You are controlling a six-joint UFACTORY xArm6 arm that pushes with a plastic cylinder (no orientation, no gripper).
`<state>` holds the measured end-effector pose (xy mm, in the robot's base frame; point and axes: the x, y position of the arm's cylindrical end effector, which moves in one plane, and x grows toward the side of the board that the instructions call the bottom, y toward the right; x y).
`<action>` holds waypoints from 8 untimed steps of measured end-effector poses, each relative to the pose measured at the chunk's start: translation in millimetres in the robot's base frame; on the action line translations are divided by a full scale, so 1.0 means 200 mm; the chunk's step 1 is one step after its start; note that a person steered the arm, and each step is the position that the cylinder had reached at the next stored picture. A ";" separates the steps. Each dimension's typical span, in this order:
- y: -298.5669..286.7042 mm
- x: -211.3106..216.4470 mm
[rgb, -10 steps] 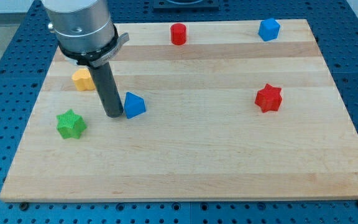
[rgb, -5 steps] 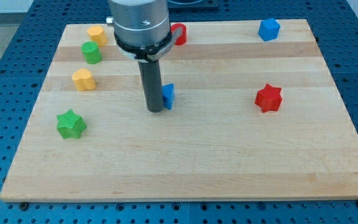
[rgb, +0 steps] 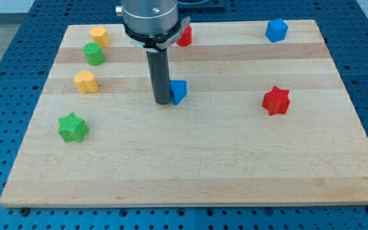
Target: Place the blue triangle at the top left of the red star
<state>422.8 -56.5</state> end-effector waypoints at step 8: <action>0.58 -0.26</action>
